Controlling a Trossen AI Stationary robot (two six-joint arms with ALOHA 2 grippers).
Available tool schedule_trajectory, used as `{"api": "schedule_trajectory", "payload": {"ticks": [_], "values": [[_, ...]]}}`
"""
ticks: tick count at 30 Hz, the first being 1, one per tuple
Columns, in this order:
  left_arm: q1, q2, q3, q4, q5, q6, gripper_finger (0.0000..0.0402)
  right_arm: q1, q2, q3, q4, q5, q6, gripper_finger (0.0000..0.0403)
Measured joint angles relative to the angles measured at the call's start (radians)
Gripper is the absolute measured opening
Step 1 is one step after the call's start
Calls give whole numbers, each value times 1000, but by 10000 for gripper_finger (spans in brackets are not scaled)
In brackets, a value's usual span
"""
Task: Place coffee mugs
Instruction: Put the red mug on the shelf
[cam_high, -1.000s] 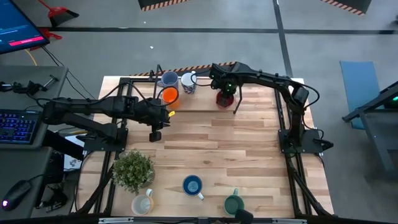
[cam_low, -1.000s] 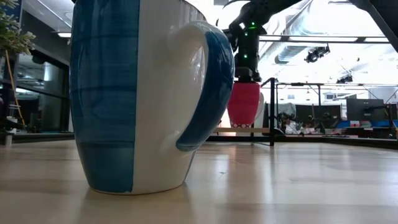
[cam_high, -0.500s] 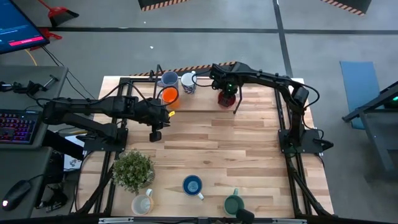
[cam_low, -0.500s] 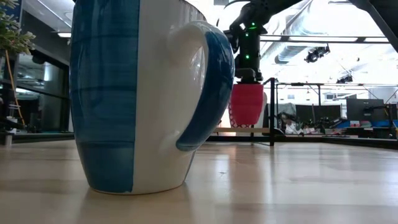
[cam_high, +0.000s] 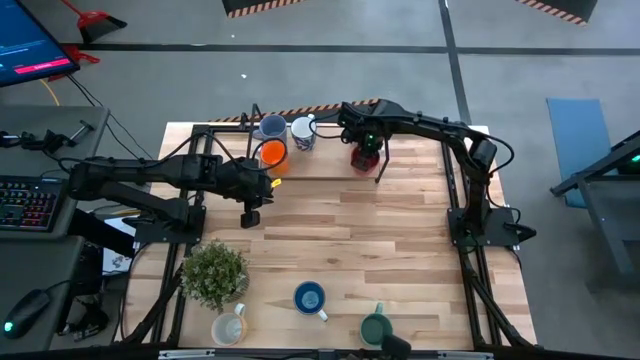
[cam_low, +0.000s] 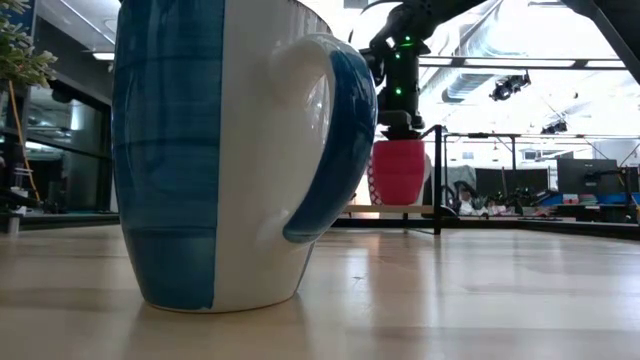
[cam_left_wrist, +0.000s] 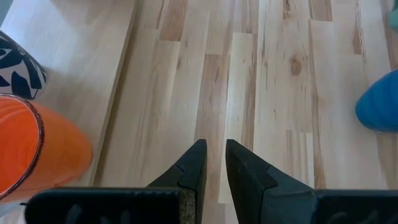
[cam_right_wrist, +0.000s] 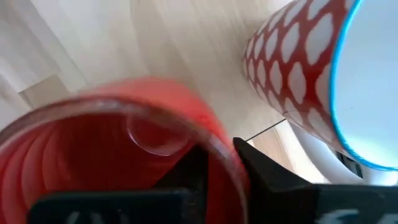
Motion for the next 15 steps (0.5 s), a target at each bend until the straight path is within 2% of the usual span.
{"api": "schedule_trajectory", "payload": {"ticks": [5,15], "values": [[0,0,0,0,0,0,51,0,0,0,0,18,4,72],[0,0,0,0,0,0,51,0,-2,5,-15,41,5,76]]}}
